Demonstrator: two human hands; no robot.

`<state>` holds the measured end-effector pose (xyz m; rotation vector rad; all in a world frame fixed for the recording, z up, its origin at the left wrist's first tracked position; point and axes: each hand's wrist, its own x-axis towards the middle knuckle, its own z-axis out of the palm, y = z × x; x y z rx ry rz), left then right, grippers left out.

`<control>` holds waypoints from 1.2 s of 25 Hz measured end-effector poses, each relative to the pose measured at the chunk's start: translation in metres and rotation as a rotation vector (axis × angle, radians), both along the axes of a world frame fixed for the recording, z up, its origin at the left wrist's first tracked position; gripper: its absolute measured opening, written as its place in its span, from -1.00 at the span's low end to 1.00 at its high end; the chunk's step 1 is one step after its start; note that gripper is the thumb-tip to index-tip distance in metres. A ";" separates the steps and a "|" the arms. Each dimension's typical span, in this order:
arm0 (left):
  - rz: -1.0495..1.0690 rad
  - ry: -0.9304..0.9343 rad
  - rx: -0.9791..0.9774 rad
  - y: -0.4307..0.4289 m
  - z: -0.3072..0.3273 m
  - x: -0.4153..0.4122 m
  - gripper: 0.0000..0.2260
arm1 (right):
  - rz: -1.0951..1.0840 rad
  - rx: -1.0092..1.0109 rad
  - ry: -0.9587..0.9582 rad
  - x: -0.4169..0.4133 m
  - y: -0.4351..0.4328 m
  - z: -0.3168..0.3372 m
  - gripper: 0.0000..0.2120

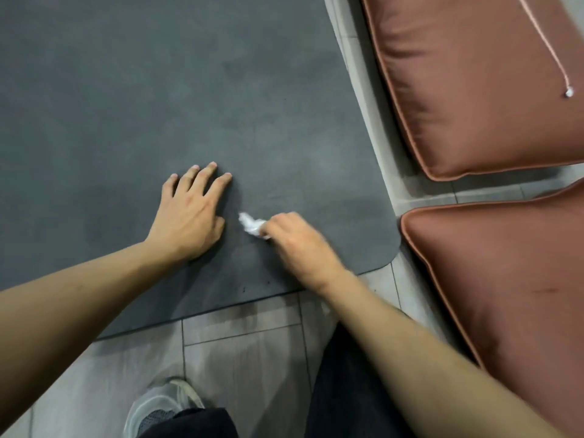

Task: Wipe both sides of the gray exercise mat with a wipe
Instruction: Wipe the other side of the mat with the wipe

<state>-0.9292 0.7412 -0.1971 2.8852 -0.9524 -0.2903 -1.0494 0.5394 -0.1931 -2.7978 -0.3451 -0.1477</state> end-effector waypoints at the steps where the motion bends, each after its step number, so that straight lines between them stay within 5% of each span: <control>1: 0.014 0.008 0.003 0.000 0.000 0.001 -0.33 | -0.086 -0.026 -0.035 0.006 -0.031 -0.002 -0.73; 6: 0.021 -0.055 0.003 0.003 -0.007 0.000 -0.37 | -0.952 0.055 -0.124 0.043 -0.104 -0.006 -0.79; 8: 0.035 -0.073 -0.034 0.000 -0.009 0.001 -0.39 | -0.763 0.110 -0.129 0.071 -0.038 -0.010 -0.81; 11: 0.078 -0.126 -0.094 0.010 -0.015 0.007 -0.42 | -0.128 0.086 -0.092 0.087 0.046 -0.012 -0.80; 14: 0.153 -0.158 -0.098 0.033 -0.021 0.016 -0.42 | 0.152 -0.035 -0.108 0.125 -0.003 -0.015 -0.86; 19: 0.157 -0.189 -0.088 0.035 -0.027 0.018 -0.42 | -0.643 -0.103 -0.079 0.184 -0.117 -0.012 -0.81; 22: 0.177 -0.194 -0.079 0.035 -0.029 0.017 -0.42 | -0.868 -0.008 -0.085 0.193 -0.076 -0.008 -0.79; 27: 0.218 -0.233 -0.137 0.026 -0.023 0.032 -0.50 | -0.018 0.127 -0.163 0.144 0.056 -0.014 -0.79; 30: 0.203 -0.243 -0.177 0.023 -0.024 0.039 -0.57 | 0.234 -0.043 -0.205 0.164 0.020 -0.016 -0.73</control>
